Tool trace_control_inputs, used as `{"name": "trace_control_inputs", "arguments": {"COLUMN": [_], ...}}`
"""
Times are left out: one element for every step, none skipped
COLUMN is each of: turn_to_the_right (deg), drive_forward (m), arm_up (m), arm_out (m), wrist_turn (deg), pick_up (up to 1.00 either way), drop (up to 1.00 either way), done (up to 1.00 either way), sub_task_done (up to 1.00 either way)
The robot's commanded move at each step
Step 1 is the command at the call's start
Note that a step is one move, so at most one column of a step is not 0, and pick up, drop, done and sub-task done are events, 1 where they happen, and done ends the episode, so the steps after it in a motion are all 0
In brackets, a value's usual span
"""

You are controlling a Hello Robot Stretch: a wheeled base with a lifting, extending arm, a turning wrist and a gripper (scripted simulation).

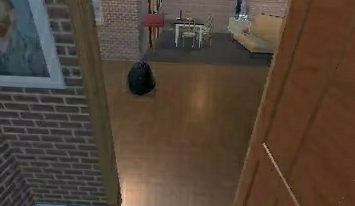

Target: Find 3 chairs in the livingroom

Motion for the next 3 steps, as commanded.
{"name": "trace_control_inputs", "arguments": {"turn_to_the_right": [0.0,0.0,0.0], "drive_forward": [1.0,1.0,1.0], "arm_up": [0.0,0.0,0.0], "arm_out": [0.0,0.0,0.0], "wrist_turn": [0.0,0.0,0.0], "pick_up": [0.0,0.0,0.0], "drop": [0.0,0.0,0.0], "done": [0.0,0.0,0.0], "sub_task_done": [0.0,0.0,0.0]}}
